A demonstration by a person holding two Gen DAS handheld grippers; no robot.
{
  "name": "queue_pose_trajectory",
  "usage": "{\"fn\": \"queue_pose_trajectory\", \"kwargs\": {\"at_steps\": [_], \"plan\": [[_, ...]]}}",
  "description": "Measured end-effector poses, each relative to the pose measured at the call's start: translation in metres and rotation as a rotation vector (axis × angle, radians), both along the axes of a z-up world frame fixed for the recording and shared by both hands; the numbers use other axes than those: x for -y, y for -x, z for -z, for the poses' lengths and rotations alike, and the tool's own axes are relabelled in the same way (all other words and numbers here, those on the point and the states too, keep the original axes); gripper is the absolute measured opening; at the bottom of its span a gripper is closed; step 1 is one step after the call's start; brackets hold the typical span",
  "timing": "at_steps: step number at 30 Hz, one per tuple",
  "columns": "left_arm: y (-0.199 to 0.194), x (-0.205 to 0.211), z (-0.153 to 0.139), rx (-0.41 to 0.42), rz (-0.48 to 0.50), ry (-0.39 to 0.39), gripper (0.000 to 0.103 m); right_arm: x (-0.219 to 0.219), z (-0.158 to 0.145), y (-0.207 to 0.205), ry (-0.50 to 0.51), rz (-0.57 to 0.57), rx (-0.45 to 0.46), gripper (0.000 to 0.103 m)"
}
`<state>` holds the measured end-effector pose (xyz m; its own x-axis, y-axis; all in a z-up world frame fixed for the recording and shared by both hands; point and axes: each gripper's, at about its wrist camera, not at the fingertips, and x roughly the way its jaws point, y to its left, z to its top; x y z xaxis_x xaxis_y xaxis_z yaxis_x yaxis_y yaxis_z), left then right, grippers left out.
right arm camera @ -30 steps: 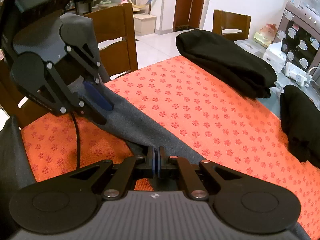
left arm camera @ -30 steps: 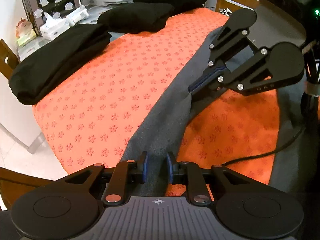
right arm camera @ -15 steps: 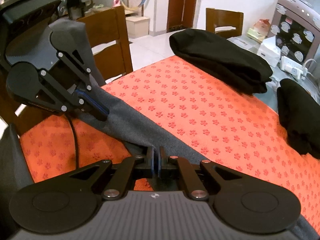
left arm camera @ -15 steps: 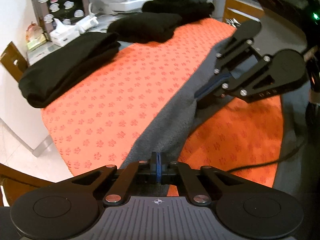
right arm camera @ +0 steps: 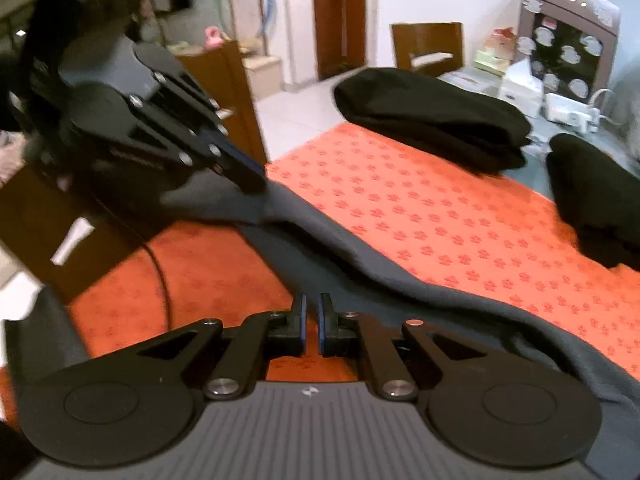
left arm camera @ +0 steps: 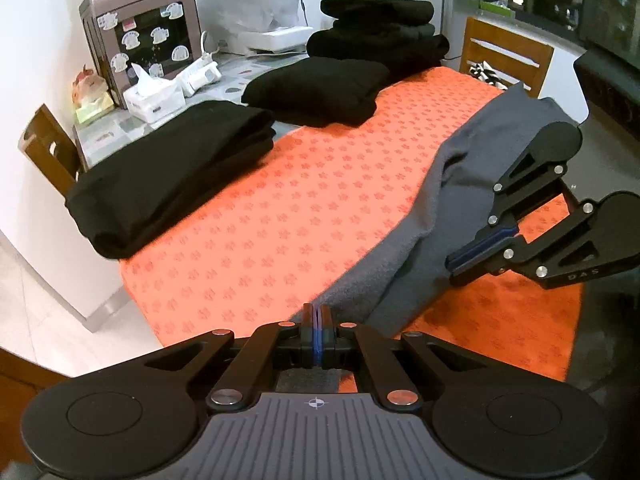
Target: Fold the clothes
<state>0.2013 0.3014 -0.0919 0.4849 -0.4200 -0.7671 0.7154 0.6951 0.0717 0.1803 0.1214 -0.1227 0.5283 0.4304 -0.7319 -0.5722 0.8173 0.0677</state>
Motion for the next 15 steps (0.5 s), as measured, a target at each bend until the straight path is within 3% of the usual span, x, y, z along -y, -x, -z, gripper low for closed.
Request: {"fn": "queue_pose_trajectory", "kwargs": {"at_steps": [6, 11, 15], "plan": [[-0.028, 0.003, 0.000, 0.039, 0.002, -0.074, 0.002, 0.000, 0.021, -0.013, 0.035, 0.040, -0.057, 0.009], [-0.061, -0.001, 0.019, 0.053, -0.052, -0.147, 0.002, 0.000, 0.025, -0.012, 0.025, 0.051, -0.056, 0.009], [-0.087, -0.018, 0.027, -0.007, -0.114, -0.110, 0.002, 0.001, 0.026, -0.011, 0.023, 0.057, -0.056, 0.009]]}}
